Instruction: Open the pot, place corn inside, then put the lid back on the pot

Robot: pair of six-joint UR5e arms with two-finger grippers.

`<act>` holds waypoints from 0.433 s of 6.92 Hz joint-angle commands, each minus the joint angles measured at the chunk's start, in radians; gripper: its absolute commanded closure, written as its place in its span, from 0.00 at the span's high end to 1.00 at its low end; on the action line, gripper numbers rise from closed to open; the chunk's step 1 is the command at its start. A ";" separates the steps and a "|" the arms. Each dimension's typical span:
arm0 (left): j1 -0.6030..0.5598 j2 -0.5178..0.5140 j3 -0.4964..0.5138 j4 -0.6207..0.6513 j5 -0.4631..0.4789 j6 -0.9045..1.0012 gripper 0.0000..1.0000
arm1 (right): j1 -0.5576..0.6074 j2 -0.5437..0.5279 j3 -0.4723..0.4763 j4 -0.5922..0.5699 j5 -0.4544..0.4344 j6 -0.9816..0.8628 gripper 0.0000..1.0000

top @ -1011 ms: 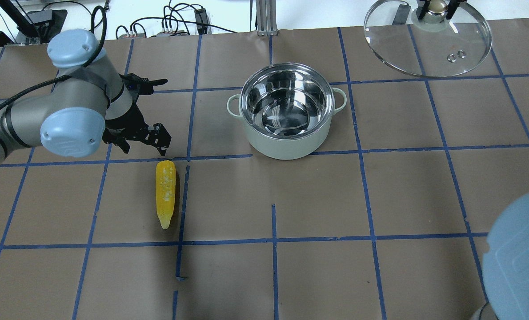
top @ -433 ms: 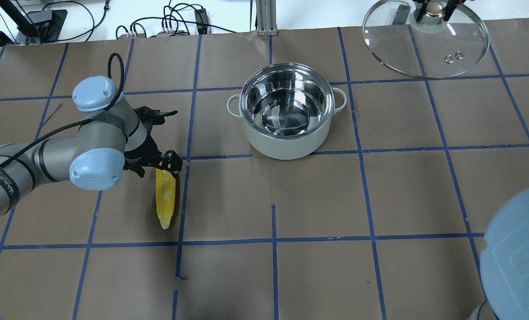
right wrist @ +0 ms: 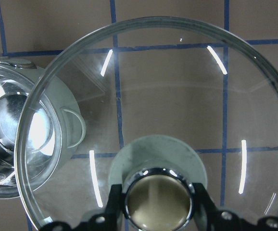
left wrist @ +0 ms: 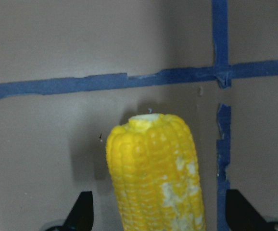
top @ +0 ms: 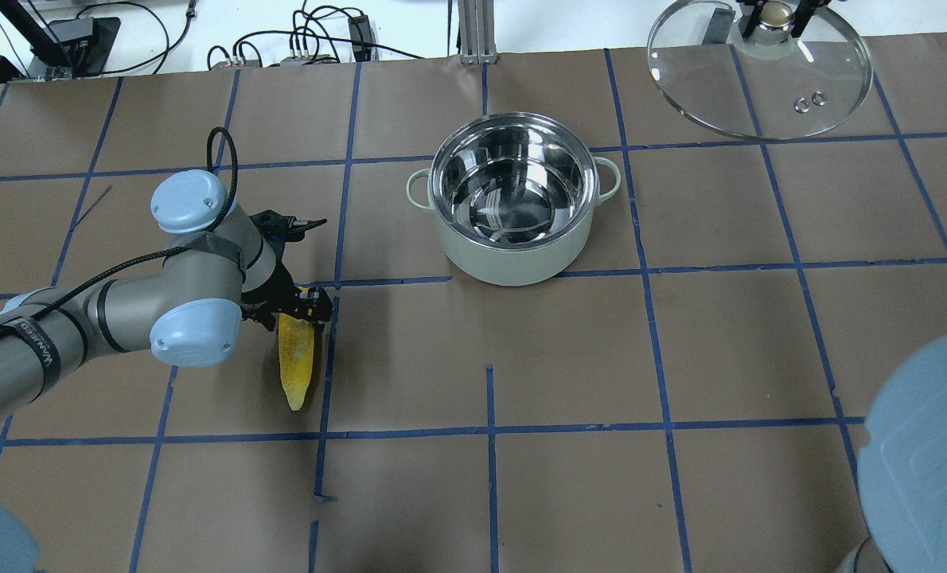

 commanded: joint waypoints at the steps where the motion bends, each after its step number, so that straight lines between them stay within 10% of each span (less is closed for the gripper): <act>1: 0.003 -0.002 0.005 -0.027 -0.001 0.012 0.43 | 0.001 -0.003 -0.001 0.000 0.000 0.002 0.12; 3: -0.008 0.015 0.070 -0.088 -0.014 -0.013 0.36 | 0.002 -0.006 -0.001 0.000 0.000 0.007 0.12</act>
